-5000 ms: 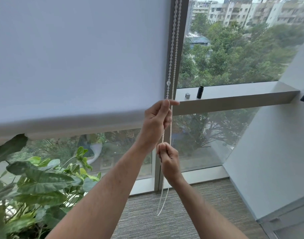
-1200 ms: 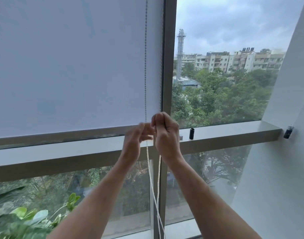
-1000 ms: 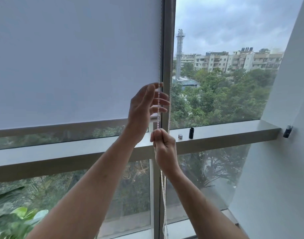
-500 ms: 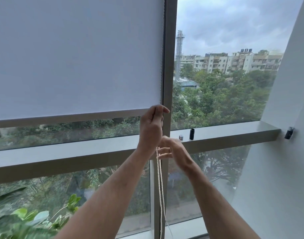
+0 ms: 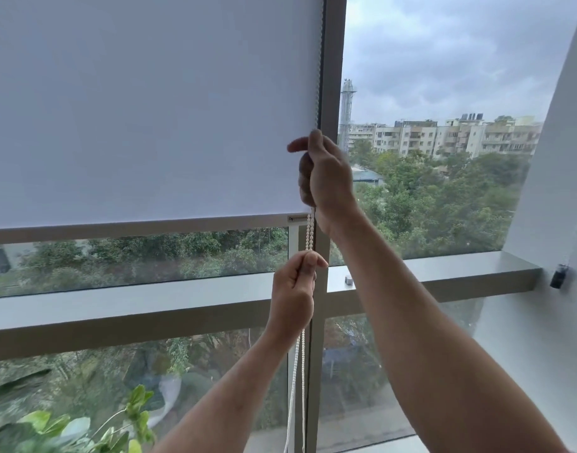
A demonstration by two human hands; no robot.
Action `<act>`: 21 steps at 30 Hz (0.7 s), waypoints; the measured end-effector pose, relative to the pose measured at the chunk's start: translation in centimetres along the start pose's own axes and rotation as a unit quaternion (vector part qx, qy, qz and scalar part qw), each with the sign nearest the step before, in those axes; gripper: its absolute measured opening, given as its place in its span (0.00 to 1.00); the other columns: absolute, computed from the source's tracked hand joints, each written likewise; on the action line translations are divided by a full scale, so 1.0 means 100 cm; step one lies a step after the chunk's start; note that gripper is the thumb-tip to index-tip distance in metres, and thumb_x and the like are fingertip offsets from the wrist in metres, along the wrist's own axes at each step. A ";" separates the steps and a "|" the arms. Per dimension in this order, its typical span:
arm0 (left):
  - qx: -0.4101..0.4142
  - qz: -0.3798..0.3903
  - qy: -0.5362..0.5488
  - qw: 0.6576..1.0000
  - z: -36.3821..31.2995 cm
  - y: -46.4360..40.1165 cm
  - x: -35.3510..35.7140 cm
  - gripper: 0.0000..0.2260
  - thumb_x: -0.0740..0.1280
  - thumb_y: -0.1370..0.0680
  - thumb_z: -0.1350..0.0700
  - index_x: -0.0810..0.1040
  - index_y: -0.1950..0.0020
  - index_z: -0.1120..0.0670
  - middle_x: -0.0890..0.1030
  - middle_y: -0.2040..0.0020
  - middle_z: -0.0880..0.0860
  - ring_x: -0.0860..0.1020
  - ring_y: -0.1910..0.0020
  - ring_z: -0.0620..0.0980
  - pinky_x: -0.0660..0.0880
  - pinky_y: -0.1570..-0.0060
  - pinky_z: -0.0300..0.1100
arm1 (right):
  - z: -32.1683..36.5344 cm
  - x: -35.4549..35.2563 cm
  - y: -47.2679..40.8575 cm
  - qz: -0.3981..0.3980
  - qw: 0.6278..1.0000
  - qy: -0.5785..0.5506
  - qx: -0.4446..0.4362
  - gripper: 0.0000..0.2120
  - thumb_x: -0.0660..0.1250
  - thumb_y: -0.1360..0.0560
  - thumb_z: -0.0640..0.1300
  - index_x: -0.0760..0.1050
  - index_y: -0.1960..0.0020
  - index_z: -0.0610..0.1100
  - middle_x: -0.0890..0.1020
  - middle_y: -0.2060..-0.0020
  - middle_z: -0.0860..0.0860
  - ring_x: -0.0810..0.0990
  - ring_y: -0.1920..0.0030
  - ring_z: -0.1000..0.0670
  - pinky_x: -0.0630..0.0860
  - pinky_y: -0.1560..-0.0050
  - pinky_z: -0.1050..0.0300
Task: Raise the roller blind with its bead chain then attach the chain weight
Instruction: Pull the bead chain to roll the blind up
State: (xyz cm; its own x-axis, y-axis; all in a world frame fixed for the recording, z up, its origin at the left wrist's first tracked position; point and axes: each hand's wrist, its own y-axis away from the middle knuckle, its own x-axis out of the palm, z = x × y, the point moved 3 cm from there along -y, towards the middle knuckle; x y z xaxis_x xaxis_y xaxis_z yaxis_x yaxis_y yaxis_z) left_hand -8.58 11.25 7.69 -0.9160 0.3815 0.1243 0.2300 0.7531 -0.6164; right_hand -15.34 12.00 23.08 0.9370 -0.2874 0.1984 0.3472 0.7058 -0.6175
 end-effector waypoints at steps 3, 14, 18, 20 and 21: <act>-0.004 0.013 0.007 1.000 0.000 -0.001 -0.002 0.13 0.60 0.19 0.53 0.80 0.60 0.46 0.63 0.75 0.49 0.60 0.75 0.47 0.55 0.75 0.48 | -0.005 0.008 0.002 -0.047 0.996 0.035 -0.064 0.20 0.55 0.15 0.46 0.71 0.65 0.48 0.65 0.75 0.50 0.60 0.76 0.53 0.57 0.75 0.59; -0.058 0.125 -0.033 0.990 -0.003 -0.039 -0.043 0.26 0.54 0.20 0.39 0.85 0.59 0.54 0.84 0.67 0.60 0.83 0.70 0.58 0.79 0.68 0.45 | -0.031 -0.009 0.029 -0.052 0.993 0.060 -0.091 0.19 0.56 0.18 0.48 0.71 0.67 0.51 0.66 0.74 0.53 0.61 0.74 0.53 0.57 0.73 0.55; 0.020 0.030 -0.016 0.999 -0.050 -0.084 -0.040 0.23 0.54 0.17 0.45 0.84 0.57 0.52 0.84 0.69 0.52 0.83 0.70 0.48 0.79 0.70 0.40 | -0.035 -0.004 0.032 -0.057 0.988 0.085 -0.112 0.19 0.56 0.17 0.45 0.70 0.66 0.46 0.71 0.75 0.57 0.66 0.73 0.57 0.64 0.70 0.59; 0.055 0.015 -0.012 0.998 -0.080 -0.104 -0.032 0.20 0.53 0.15 0.48 0.82 0.53 0.54 0.82 0.70 0.49 0.81 0.69 0.45 0.77 0.69 0.37 | -0.046 0.002 0.040 -0.053 0.988 0.100 -0.106 0.20 0.56 0.16 0.44 0.70 0.67 0.51 0.72 0.75 0.59 0.66 0.72 0.57 0.64 0.68 0.58; 0.066 0.015 0.002 0.998 -0.095 -0.113 -0.026 0.18 0.53 0.15 0.49 0.80 0.51 0.55 0.81 0.69 0.49 0.81 0.68 0.46 0.77 0.69 0.38 | -0.052 0.003 0.044 -0.052 0.988 0.104 -0.098 0.20 0.56 0.16 0.44 0.70 0.67 0.51 0.71 0.75 0.59 0.65 0.72 0.56 0.63 0.68 0.56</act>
State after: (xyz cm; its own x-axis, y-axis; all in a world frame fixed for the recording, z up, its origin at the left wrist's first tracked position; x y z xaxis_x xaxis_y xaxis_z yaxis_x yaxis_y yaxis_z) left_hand -5.67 6.79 21.70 -0.9079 0.4051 0.1075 0.2117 0.6647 -0.7165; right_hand -13.71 11.64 16.46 0.8614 -0.4936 0.1201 0.4086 0.5326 -0.7412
